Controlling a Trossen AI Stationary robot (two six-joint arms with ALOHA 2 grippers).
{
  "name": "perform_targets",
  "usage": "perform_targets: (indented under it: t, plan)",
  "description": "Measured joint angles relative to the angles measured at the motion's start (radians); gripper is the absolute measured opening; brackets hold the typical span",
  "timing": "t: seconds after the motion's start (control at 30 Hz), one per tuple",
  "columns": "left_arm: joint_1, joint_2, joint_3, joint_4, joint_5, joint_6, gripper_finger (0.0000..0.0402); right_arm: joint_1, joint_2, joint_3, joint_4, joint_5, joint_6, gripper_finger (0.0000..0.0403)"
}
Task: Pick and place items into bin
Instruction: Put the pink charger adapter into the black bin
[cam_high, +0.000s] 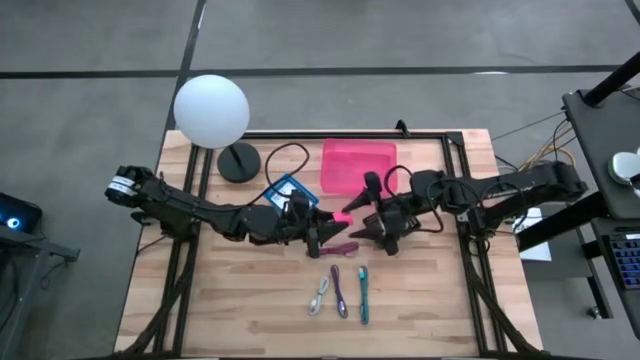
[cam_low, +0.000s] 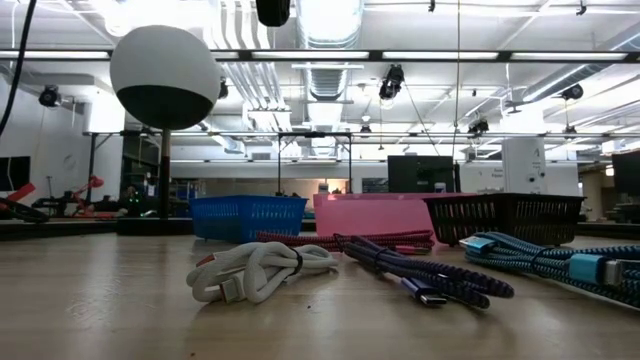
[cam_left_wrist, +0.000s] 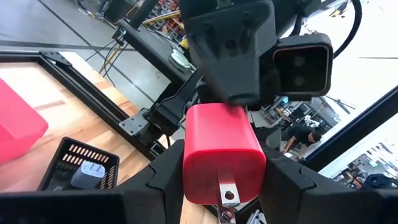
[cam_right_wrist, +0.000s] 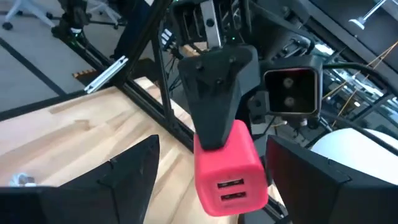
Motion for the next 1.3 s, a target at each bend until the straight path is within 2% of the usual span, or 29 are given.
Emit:
perform_targets:
  t: [0.2, 0.37, 0.8, 0.93, 1.3]
  plan:
    - [0.0, 0.0, 0.0, 0.006, 0.004, 0.0, 0.0138, 0.0, 0.034, 0.0, 0.032, 0.002, -0.028, 0.0269]
    - [0.0, 0.0, 0.0, 0.006, 0.026, 0.0, 0.0138, -0.001, 0.036, 0.005, 0.03, 0.052, -0.026, 0.0249]
    - [0.0, 0.0, 0.002, 0.021, 0.029, 0.005, 0.014, 0.005, 0.029, 0.015, 0.027, 0.079, -0.033, 0.0147]
    - [0.0, 0.0, 0.001, 0.021, 0.031, -0.007, 0.0151, 0.005, 0.023, 0.016, 0.011, 0.079, -0.032, 0.0146]
    - [0.008, 0.002, 0.002, 0.017, 0.055, -0.005, 0.0158, 0.004, -0.009, 0.02, -0.099, 0.111, 0.111, 0.0146]
